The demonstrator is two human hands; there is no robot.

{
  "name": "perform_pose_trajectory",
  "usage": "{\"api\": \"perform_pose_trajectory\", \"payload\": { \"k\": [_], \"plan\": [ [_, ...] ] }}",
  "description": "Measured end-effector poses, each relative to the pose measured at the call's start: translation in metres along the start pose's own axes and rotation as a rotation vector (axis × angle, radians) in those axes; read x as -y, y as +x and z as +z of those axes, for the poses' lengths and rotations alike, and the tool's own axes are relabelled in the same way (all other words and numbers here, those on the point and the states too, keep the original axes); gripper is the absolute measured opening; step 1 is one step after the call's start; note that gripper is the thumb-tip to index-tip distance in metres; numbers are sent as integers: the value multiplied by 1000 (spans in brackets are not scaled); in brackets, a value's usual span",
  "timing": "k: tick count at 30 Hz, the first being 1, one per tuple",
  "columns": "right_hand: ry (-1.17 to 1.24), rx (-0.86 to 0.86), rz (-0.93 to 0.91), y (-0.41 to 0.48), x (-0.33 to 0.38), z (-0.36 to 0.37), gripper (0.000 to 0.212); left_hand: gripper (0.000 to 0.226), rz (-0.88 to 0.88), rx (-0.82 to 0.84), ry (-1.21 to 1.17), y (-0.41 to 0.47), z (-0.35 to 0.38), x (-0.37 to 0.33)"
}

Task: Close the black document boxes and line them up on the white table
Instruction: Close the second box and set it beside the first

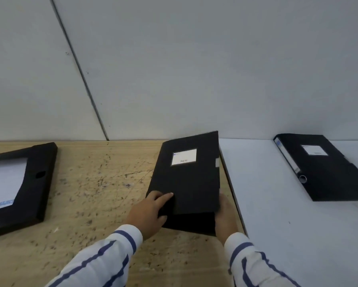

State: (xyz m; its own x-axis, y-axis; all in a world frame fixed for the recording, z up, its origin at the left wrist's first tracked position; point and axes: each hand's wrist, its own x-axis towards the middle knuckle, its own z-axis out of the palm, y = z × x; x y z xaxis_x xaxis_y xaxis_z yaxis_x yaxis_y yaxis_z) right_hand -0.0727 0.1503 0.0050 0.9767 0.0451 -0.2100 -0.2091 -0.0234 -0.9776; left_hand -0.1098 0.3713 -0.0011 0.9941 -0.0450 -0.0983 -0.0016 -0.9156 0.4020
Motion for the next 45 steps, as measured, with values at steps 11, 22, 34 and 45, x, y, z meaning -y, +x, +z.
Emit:
{"api": "perform_pose_trajectory", "payload": {
  "k": [11, 22, 34, 45],
  "plan": [
    [-339, 23, 146, 39, 10, -23, 49, 63, 117, 236, 368, 19, -2, -4],
    [-863, 72, 70, 33, -4, -1, 56, 63, -205, 57, -21, 29, 11, 15],
    [-552, 14, 152, 25, -3, -14, 48, 77, -424, -5, -441, 36, 21, 12],
    [-528, -41, 108, 62, 16, -109, 46, 73, -342, -60, -481, 86, 40, -78]
  ]
}}
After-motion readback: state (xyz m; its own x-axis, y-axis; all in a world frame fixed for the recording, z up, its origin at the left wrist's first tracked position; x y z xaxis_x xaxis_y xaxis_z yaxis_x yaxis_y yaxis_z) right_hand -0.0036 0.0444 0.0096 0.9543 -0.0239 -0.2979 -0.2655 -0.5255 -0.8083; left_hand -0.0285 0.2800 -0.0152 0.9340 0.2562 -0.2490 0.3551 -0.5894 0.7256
